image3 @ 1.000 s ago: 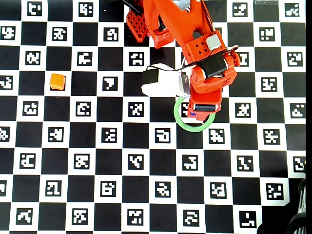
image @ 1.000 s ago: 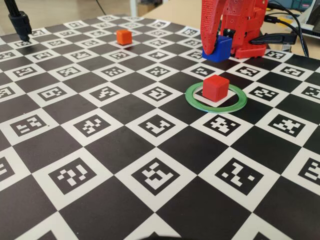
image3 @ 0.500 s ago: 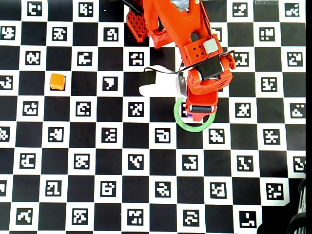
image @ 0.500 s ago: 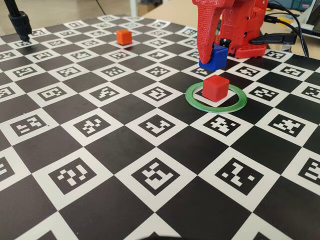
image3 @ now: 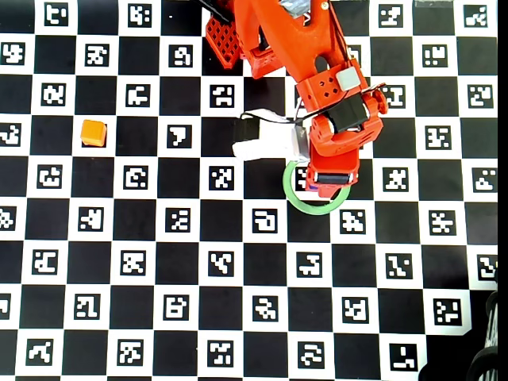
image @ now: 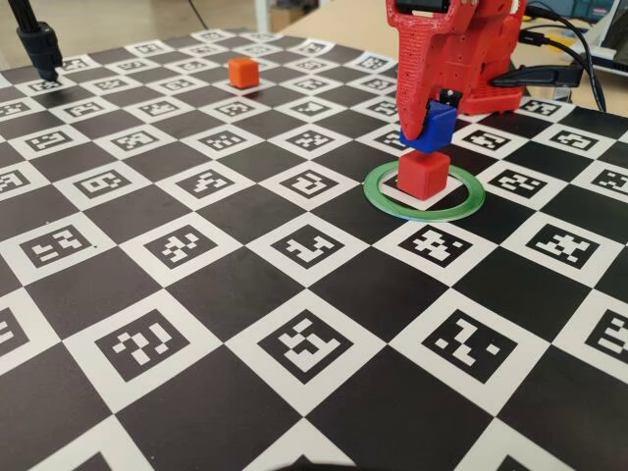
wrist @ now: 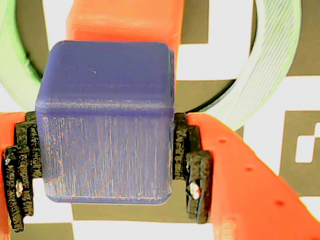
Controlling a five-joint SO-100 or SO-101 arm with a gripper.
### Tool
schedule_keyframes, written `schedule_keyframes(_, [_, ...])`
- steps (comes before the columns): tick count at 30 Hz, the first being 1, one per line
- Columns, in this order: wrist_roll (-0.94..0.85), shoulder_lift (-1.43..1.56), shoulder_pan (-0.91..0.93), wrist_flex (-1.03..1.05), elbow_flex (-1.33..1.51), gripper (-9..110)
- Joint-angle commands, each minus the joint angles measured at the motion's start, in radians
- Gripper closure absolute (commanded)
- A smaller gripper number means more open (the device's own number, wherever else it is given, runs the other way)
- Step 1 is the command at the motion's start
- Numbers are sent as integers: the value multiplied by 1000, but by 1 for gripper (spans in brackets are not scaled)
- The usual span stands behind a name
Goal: Grab the red cube then put it in the green circle then put the blue cube on top and finally the orange cube on top
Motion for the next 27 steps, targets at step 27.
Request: schedule_keyframes(27, [9,0,-18,-38,8,101])
